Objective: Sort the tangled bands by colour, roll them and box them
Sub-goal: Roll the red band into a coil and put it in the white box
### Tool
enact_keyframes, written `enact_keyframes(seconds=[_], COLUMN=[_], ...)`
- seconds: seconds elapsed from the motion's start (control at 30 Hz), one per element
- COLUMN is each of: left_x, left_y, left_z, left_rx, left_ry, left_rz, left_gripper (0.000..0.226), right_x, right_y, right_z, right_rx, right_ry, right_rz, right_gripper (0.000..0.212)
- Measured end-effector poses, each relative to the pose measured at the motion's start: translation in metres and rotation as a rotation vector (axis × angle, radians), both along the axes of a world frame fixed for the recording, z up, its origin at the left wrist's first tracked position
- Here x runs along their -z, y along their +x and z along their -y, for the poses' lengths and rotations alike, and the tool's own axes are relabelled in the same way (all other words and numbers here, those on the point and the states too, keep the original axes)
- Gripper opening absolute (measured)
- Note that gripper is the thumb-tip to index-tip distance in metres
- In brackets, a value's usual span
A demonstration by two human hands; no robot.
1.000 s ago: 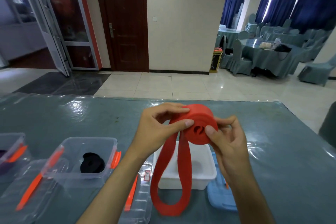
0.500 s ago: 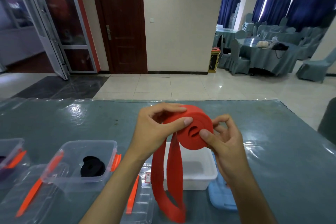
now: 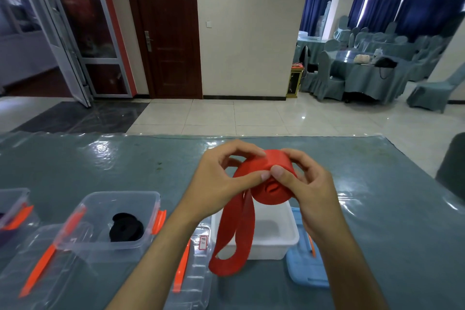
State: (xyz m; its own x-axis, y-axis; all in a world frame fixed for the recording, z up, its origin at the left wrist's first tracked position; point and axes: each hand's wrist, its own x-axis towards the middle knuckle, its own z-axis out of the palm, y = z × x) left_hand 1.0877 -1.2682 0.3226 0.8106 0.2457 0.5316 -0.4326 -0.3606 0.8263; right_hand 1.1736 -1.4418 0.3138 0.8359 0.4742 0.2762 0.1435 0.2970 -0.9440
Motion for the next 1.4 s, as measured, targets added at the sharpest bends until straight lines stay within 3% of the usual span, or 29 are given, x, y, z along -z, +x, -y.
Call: enact_keyframes(seconds=[0.17, 0.33, 0.5, 0.67, 0.73, 0.8, 0.93, 1.03, 1.17, 1.33, 1.4], left_x=[0.006, 0.008, 0.006, 0.014, 0.015, 0.013, 0.013, 0.020, 0.026, 0.019, 0.022], left_y=[0.004, 0.005, 0.005, 0.006, 0.006, 0.006, 0.005, 0.000, -0.004, -0.007, -0.006], left_z=[-0.006, -0.009, 0.001, 0.017, 0.021, 0.018, 0.012, 0.013, 0.006, 0.005, 0.007], left_rx=[0.032, 0.095, -0.006, 0.028, 0.036, 0.018, -0.052, -0.034, 0.086, 0.037, 0.027], left_ry=[0.032, -0.102, -0.202, -0.339, -0.308, -0.261, -0.203, -0.263, -0.223, -0.230, -0.277], left_rz=[0.011, -0.001, 0.064, 0.096, 0.093, 0.071, 0.098, 0.073, -0.023, 0.101, 0.136], left_gripper=[0.030, 0.034, 0.028, 0.027, 0.030, 0.031, 0.023, 0.022, 0.042, 0.035, 0.029], right_x=[0.001, 0.003, 0.008, 0.003, 0.001, 0.004, 0.013, 0.009, 0.013, 0.019, 0.016], right_y=[-0.001, -0.001, 0.004, 0.011, 0.010, 0.009, 0.008, 0.010, 0.008, 0.006, 0.010], right_z=[-0.002, -0.002, 0.011, 0.023, 0.024, 0.022, 0.018, 0.021, 0.018, 0.015, 0.018], right_rx=[0.008, -0.028, -0.090, -0.102, -0.106, -0.096, -0.053, -0.076, -0.021, -0.079, -0.107], right_ry=[0.069, 0.158, 0.130, 0.135, 0.201, 0.218, 0.073, 0.036, 0.139, 0.077, 0.040], right_rz=[-0.053, -0.179, -0.065, -0.008, -0.017, -0.007, -0.006, 0.005, -0.011, -0.019, 0.006], right_gripper=[0.058, 0.061, 0.042, 0.051, 0.056, 0.049, 0.035, 0.048, 0.059, 0.044, 0.047])
